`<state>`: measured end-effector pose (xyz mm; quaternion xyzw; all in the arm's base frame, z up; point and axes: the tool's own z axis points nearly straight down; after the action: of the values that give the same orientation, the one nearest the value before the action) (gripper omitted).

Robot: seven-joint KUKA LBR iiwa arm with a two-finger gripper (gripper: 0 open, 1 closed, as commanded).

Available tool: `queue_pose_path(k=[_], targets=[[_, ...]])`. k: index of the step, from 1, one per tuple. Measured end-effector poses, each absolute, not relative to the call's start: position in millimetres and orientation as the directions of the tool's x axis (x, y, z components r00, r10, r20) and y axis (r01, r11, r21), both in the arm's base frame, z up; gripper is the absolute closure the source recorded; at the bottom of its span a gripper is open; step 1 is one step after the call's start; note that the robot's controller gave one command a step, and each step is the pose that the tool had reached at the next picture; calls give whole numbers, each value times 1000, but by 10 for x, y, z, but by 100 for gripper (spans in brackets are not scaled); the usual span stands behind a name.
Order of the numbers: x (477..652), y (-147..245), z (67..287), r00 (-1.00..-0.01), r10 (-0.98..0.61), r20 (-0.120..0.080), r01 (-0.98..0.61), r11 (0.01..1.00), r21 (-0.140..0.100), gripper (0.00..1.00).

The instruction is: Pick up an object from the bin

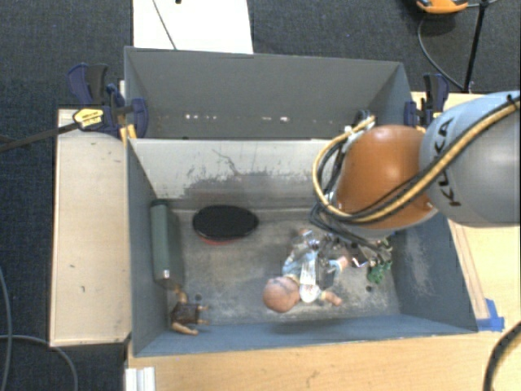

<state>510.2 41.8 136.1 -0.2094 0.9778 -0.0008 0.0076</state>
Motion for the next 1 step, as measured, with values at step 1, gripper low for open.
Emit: queue_pose_path(k=[1], targets=[[5000, 417, 1719, -908, -419, 6, -419, 908, 3, 100]])
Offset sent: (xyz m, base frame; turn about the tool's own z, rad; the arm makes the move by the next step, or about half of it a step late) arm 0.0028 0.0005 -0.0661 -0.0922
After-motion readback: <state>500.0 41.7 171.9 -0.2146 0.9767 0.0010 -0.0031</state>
